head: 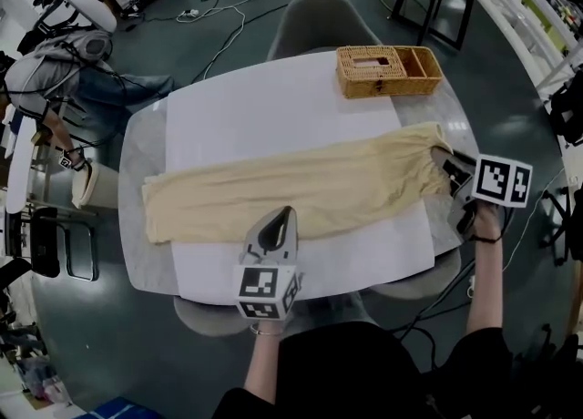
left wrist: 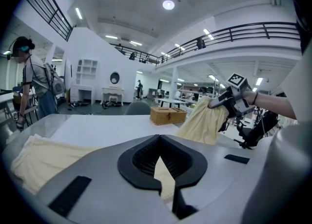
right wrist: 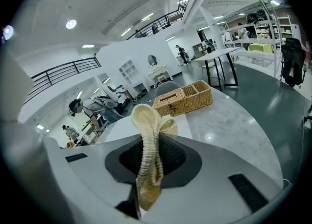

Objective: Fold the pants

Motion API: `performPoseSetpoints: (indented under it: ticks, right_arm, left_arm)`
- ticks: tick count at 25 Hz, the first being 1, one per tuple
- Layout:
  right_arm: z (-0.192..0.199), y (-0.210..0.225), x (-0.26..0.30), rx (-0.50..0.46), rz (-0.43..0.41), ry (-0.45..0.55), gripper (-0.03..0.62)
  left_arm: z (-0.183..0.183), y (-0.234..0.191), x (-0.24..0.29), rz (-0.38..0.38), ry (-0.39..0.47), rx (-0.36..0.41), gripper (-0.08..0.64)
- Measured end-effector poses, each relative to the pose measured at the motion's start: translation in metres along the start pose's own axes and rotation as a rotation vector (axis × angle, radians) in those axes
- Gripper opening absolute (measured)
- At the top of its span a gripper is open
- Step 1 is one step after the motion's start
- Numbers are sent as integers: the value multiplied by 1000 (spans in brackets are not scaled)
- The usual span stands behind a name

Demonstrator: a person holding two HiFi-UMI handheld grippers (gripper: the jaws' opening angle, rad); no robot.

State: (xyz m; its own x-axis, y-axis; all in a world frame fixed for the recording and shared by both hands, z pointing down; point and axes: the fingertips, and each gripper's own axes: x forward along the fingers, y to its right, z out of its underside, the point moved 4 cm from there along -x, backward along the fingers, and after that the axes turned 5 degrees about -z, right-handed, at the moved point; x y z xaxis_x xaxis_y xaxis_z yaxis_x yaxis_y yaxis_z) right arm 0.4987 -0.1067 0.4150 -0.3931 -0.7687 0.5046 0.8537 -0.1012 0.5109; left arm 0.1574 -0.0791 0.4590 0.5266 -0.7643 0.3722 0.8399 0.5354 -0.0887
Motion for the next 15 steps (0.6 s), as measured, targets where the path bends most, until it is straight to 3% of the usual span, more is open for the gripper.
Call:
performPoseSetpoints:
  ticks: [12,15]
  right_arm:
    - [1,-92,32,45,-87,32,57]
    - [2,-109,38,38,-67,29,57]
  left_arm:
    - [-1,-61,-38,-10,16,-35,14]
    - [-1,-76,-47,-23,20,-42,14]
